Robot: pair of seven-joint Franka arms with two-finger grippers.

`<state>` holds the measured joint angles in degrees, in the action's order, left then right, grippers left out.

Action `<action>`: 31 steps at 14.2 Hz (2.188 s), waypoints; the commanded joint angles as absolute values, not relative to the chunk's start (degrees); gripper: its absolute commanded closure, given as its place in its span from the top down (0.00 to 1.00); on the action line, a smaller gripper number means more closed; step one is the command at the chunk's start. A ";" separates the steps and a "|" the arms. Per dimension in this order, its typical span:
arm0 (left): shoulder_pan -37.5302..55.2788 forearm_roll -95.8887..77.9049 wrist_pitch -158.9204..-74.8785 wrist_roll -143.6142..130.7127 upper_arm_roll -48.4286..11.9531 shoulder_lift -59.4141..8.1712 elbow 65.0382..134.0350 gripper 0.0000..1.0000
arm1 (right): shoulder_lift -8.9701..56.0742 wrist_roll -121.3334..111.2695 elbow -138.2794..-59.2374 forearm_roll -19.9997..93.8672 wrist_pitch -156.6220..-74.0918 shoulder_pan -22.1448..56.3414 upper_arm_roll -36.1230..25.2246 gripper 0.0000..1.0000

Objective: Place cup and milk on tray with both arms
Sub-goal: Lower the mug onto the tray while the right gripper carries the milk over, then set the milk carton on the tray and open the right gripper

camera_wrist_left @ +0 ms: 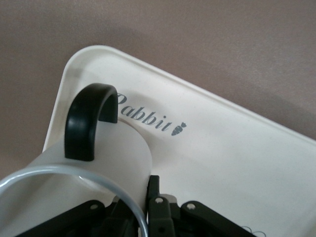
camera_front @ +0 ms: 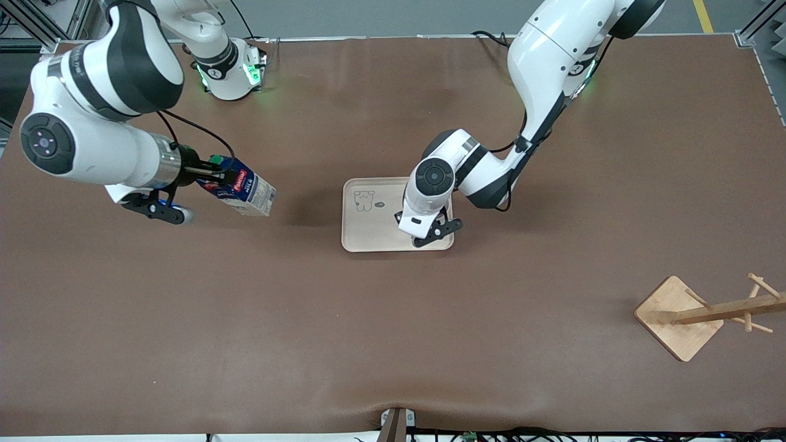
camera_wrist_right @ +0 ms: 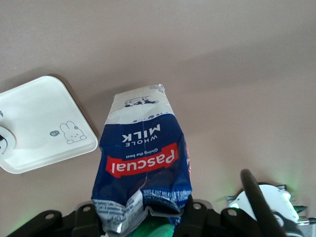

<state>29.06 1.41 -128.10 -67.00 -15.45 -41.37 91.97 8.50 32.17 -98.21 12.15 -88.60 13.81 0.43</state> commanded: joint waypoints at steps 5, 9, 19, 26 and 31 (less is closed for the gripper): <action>29.36 2.99 -128.58 -67.59 -15.21 -41.31 90.70 1.00 | 10.97 48.83 -99.58 15.53 -100.95 26.08 0.18 0.00; 28.30 2.99 -128.06 -67.76 -14.86 -37.89 90.62 1.00 | 17.12 55.63 -99.41 16.35 -111.77 35.13 0.09 0.00; 15.14 2.99 -110.75 -59.34 -14.68 -26.12 82.53 1.00 | 21.53 58.62 -100.28 10.20 -115.66 40.60 0.00 0.64; 5.11 3.08 -104.25 -49.05 -14.59 -19.35 82.62 1.00 | 22.24 57.13 -99.76 10.28 -114.52 41.40 0.09 1.00; -1.83 3.16 -96.86 -37.99 -14.50 -14.68 82.53 1.00 | 22.24 57.39 -99.67 10.28 -114.43 41.48 0.09 1.00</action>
<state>0.61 1.73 -98.61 -41.83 -14.11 -17.03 82.12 22.20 57.57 -100.28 11.03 -115.12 41.21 0.28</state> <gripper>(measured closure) 0.000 0.000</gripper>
